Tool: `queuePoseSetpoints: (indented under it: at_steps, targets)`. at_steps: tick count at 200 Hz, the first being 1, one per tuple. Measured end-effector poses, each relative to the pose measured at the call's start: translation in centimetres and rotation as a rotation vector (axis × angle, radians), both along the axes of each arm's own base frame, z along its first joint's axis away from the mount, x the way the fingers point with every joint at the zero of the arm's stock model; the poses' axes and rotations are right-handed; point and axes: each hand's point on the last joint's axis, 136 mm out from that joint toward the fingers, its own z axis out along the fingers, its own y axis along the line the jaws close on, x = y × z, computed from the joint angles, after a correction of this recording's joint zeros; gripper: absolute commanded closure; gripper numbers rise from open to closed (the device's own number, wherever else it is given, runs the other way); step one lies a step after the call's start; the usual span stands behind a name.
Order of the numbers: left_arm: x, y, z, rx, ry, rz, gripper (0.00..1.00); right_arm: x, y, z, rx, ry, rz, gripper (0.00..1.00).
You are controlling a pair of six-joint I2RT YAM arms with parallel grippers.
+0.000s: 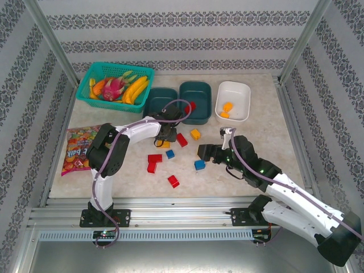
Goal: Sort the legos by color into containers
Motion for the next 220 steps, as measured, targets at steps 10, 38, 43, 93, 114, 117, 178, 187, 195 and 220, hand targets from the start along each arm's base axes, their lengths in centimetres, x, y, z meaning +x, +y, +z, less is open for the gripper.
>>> queuePoseSetpoints:
  at_steps: [10,38,43,93,114,117,178,187,195,220]
  targets:
    - [0.0,0.0,0.0,0.002,-0.001,-0.004,0.61,0.0,-0.1,0.0,0.003,0.002,-0.005,0.15]
    - [0.1,0.0,0.1,0.007,-0.005,-0.010,0.69,0.1,-0.4,-0.3,0.002,0.014,-0.020,0.15]
    - [0.2,0.0,0.1,0.009,-0.007,-0.010,0.69,0.2,-0.5,-0.4,0.002,0.016,-0.023,0.15]
    - [-0.5,0.5,1.6,0.009,-0.019,0.020,0.71,0.3,-0.6,-0.4,-0.003,0.019,-0.028,0.15]
    - [-1.3,0.6,5.0,-0.030,-0.053,0.043,0.72,0.6,-0.8,-0.4,-0.008,0.021,-0.037,0.15]
    - [-1.4,0.6,5.7,-0.039,-0.063,0.048,0.72,0.7,-0.7,-0.3,-0.008,0.020,-0.036,0.15]
    - [-0.7,1.5,15.2,-0.155,-0.172,0.097,0.71,2.1,0.2,-1.3,-0.033,0.062,-0.035,0.16]
    - [0.2,2.5,15.4,-0.157,-0.162,0.125,0.71,2.4,0.6,-1.2,-0.032,0.067,-0.028,0.15]
    - [1.3,3.4,15.4,-0.153,-0.153,0.153,0.71,2.8,1.0,-1.0,-0.028,0.065,-0.020,0.16]
    - [4.9,6.2,13.4,-0.116,-0.111,0.225,0.71,4.4,2.2,-0.1,-0.009,0.057,-0.007,0.15]
